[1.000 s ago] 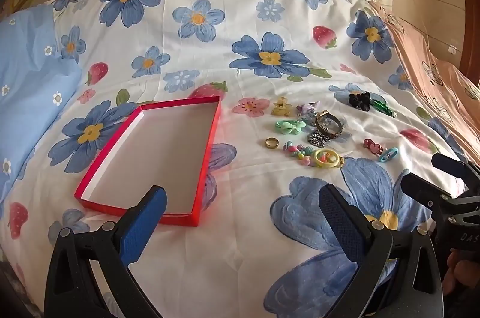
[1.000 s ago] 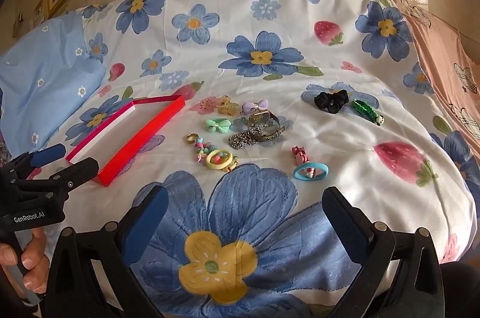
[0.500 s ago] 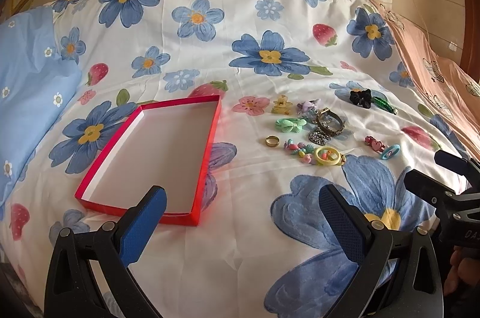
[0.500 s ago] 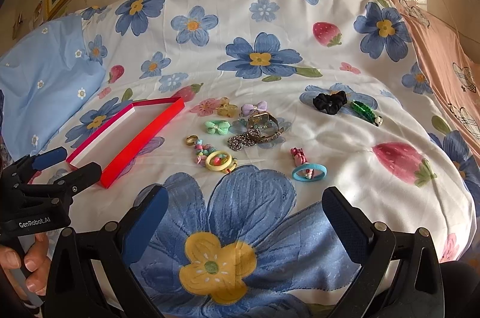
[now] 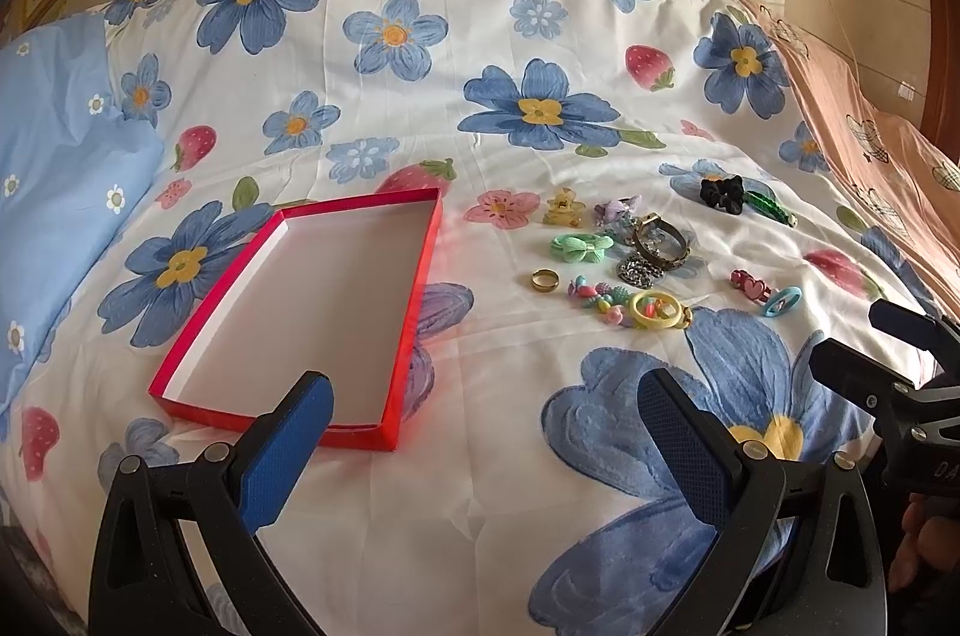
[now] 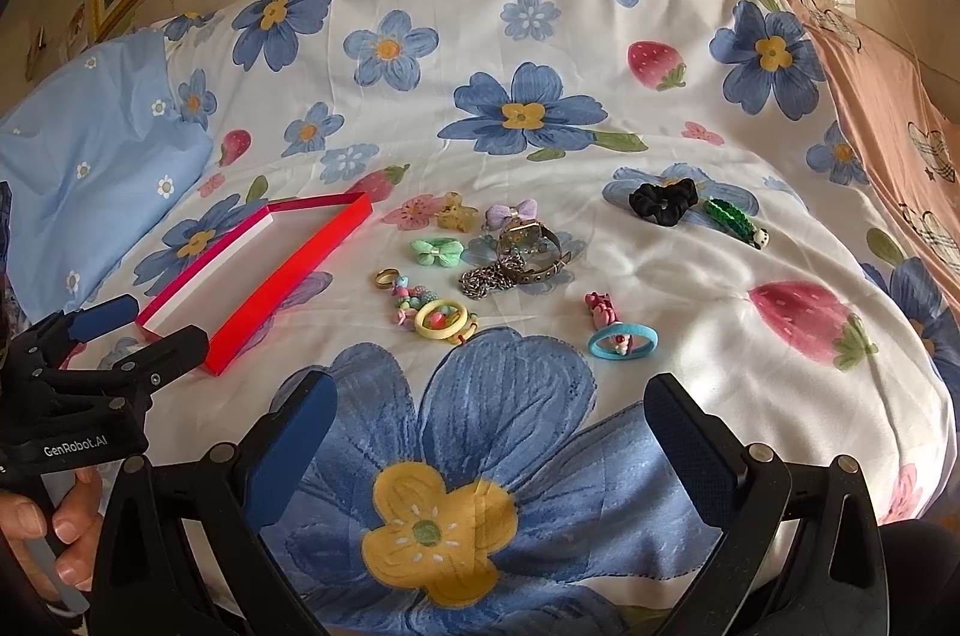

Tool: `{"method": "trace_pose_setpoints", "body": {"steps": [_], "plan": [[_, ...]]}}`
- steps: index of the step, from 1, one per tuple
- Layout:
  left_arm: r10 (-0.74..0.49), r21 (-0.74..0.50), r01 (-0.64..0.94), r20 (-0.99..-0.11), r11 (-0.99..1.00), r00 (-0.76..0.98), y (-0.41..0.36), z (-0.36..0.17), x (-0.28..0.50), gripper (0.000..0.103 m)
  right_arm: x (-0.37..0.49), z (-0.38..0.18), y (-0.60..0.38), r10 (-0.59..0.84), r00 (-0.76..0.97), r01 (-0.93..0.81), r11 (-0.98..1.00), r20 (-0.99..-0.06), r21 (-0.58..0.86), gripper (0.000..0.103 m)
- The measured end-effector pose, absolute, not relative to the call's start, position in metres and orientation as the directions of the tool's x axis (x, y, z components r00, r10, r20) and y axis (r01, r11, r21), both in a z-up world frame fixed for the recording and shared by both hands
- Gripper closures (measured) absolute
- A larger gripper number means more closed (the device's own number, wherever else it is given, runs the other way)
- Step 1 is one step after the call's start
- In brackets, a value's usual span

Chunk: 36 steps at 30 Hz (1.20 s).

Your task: Organize jewelry

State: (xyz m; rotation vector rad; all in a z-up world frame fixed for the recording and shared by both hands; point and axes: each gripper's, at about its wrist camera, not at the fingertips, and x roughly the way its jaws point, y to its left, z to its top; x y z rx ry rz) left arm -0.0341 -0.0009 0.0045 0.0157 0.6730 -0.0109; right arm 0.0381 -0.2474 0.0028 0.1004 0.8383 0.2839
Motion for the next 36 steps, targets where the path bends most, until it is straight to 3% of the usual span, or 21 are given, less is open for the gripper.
{"method": "trace_pose_setpoints", "body": {"steps": [25,36], "plan": [[-0.008,0.008,0.017,-0.633,1.0,0.774,-0.007,-0.011,-0.032,0.001,0.039,0.004,-0.243,0.305,0.628,-0.22,0.952,-0.716,0.213,0.0],[-0.044,-0.019,0.043,-0.674,0.999,0.738,-0.011,-0.009,0.003,0.001,0.057,-0.002,-0.254,0.319,0.609,-0.209,0.948,-0.726,0.24,0.002]]}}
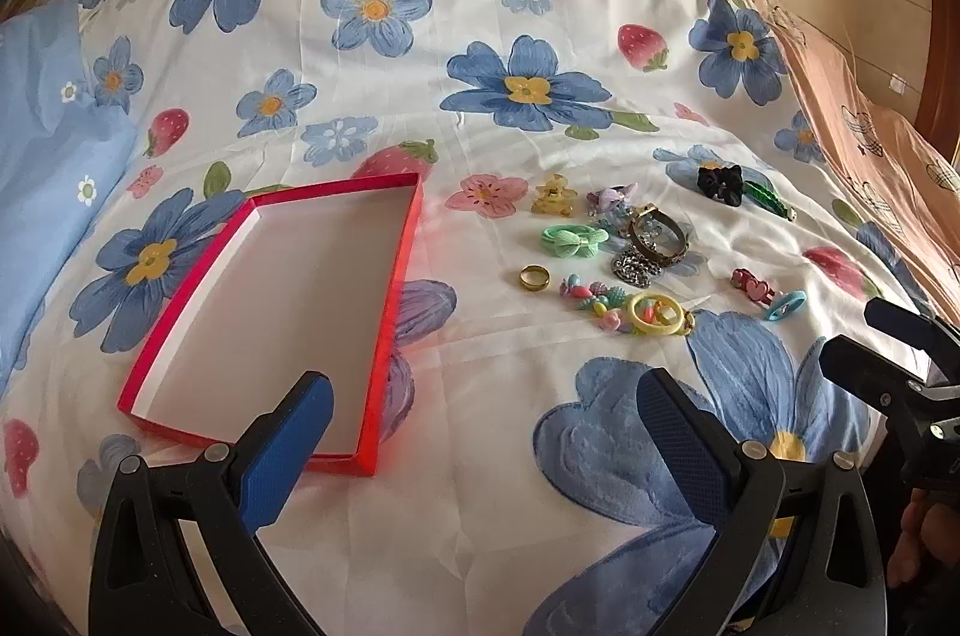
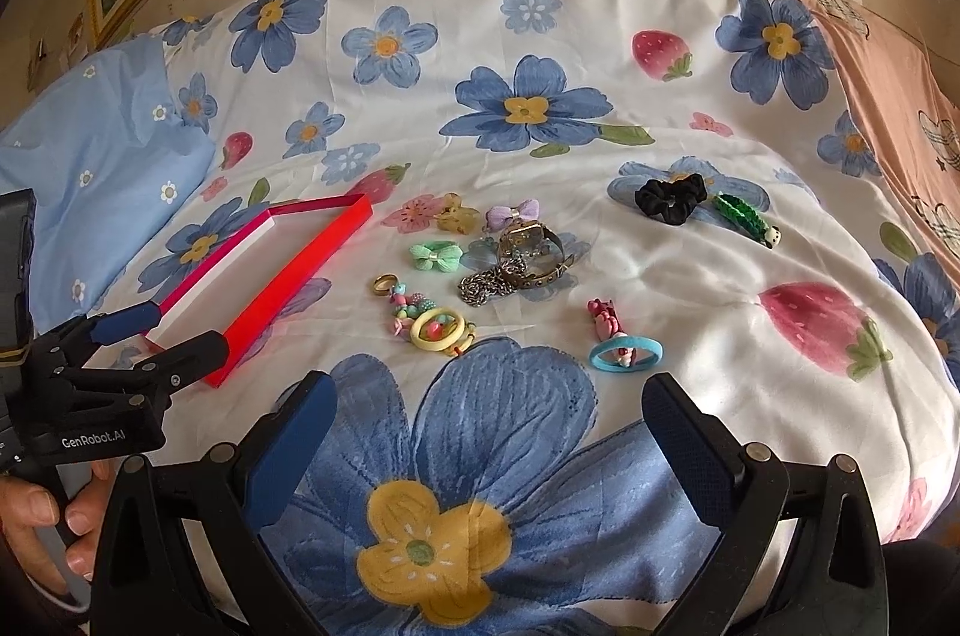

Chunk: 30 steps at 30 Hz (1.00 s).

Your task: Organize jewelry

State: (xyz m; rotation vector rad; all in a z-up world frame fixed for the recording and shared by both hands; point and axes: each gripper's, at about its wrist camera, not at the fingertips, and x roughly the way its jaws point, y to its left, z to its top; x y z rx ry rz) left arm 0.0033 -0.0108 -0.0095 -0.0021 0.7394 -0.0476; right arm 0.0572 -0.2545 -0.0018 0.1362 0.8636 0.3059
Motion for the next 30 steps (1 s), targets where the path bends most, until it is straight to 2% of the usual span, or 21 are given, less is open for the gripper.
{"method": "trace_pose_setpoints", "body": {"steps": [5,10,17,25,30], "plan": [[-0.05,-0.032,0.039,-0.695,0.999,0.717,-0.006,-0.009,0.026,0.002,0.071,-0.008,-0.264,0.321,0.596,-0.195,0.947,-0.736,0.255,0.003],[-0.056,-0.022,0.057,-0.709,0.998,0.703,-0.01,-0.009,0.051,0.008,0.088,-0.016,-0.275,0.321,0.569,-0.166,0.947,-0.757,0.276,0.017],[-0.068,-0.02,0.077,-0.73,0.997,0.681,-0.015,-0.012,0.083,0.014,0.11,-0.023,-0.284,0.327,0.539,-0.152,0.944,-0.776,0.293,0.028],[-0.058,-0.004,0.086,-0.771,0.996,0.635,-0.022,-0.025,0.127,0.02,0.144,-0.036,-0.286,0.359,0.495,-0.146,0.932,-0.791,0.331,0.048],[-0.051,0.003,0.091,-0.804,0.996,0.592,-0.025,-0.041,0.16,0.024,0.171,-0.047,-0.279,0.372,0.467,-0.143,0.927,-0.802,0.347,0.055]]}}
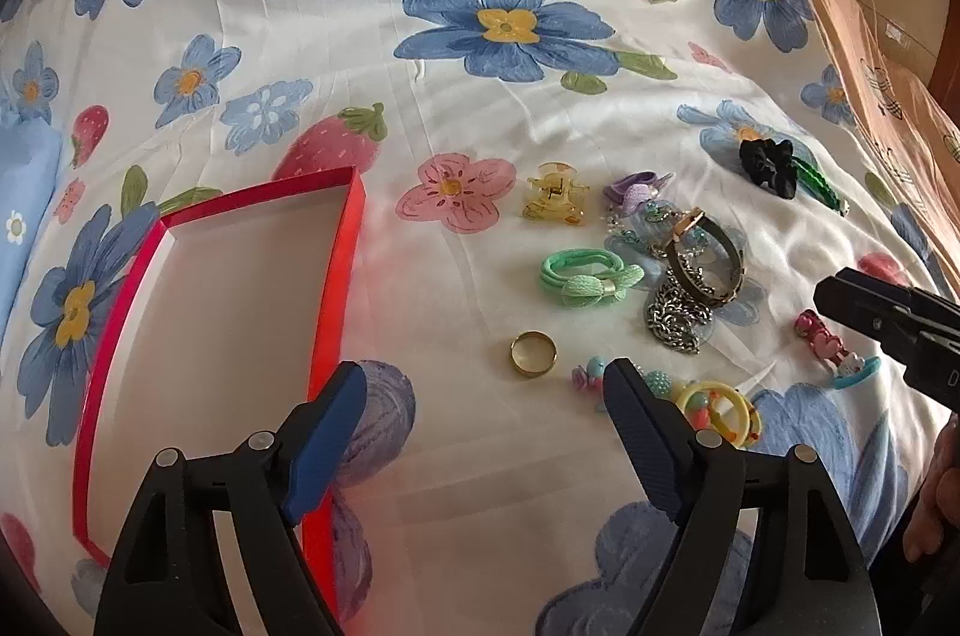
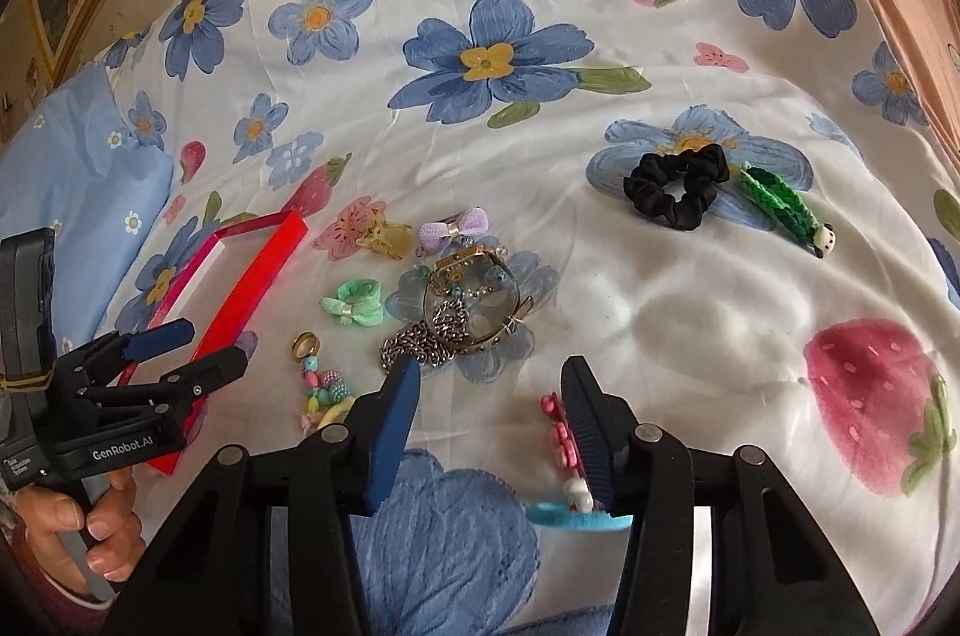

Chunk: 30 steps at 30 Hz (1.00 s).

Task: Organize jewelry
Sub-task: 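Grasp the gold ring with the left tool while the right tool grasps the gold watch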

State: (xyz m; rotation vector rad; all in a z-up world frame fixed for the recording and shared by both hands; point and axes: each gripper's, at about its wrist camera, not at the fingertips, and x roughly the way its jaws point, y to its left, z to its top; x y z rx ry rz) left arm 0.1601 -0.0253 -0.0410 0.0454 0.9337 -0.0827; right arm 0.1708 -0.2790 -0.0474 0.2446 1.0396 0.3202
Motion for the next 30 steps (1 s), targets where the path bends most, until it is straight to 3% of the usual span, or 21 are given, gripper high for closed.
{"method": "trace_pose_setpoints", "body": {"steps": [16,19,23,30], "plan": [[-0.064,-0.003,0.125,-0.87,0.992,0.489,-0.036,-0.09,0.22,0.038,0.231,-0.098,-0.261,0.364,0.352,-0.113,0.931,-0.862,0.347,0.074],[-0.074,-0.005,0.14,-0.867,0.99,0.492,-0.037,-0.093,0.219,0.044,0.234,-0.103,-0.257,0.356,0.346,-0.117,0.934,-0.868,0.336,0.08],[-0.094,-0.014,0.162,-0.861,0.987,0.5,-0.037,-0.091,0.217,0.08,0.236,-0.105,-0.255,0.339,0.353,-0.123,0.941,-0.872,0.316,0.095],[-0.126,-0.046,0.162,-0.84,0.986,0.527,-0.03,-0.081,0.207,0.081,0.232,-0.094,-0.257,0.34,0.395,-0.126,0.94,-0.854,0.317,0.098]]}}
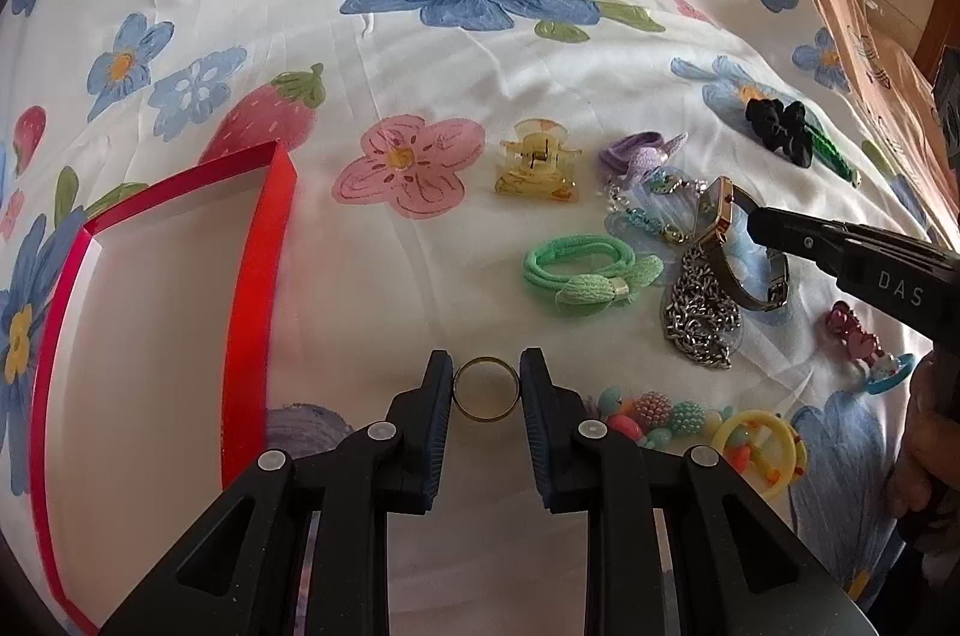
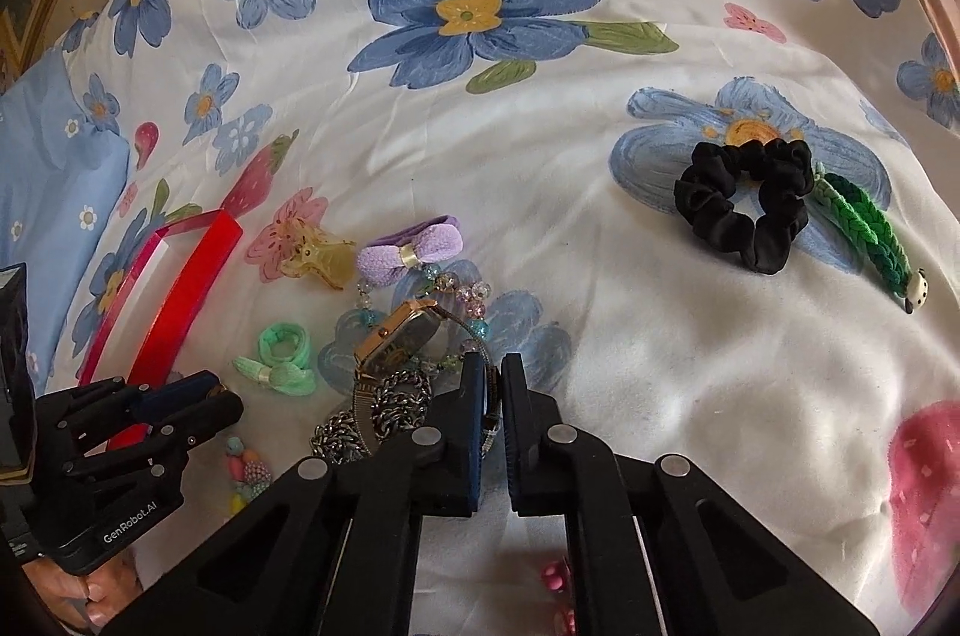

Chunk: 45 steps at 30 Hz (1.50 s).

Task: Organize jewelry
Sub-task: 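Grasp the gold ring with the left tool while the right tool grasps the gold watch, then carry ring and watch into the red box and open both tools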

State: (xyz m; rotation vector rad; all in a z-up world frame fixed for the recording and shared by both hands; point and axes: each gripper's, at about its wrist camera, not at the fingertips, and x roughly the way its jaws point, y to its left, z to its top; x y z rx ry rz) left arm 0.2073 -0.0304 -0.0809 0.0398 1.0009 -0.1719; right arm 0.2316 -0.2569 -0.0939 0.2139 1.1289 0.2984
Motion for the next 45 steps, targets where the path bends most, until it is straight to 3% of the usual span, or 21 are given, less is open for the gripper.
{"method": "trace_pose_setpoints", "body": {"steps": [9,24,45], "plan": [[-0.168,-0.11,0.133,-0.789,0.985,0.591,-0.001,-0.044,0.182,0.081,0.223,-0.061,-0.249,0.393,0.436,-0.156,0.919,-0.81,0.362,0.099],[-0.086,-0.128,-0.019,-0.756,0.992,0.649,0.077,-0.012,0.132,0.081,0.221,-0.034,-0.17,0.515,0.389,-0.29,0.856,-0.764,0.428,0.099],[0.008,-0.123,-0.188,-0.818,0.974,0.576,0.17,-0.053,0.184,0.081,0.256,-0.056,-0.016,0.604,0.222,-0.466,0.755,-0.765,0.461,0.099]]}}
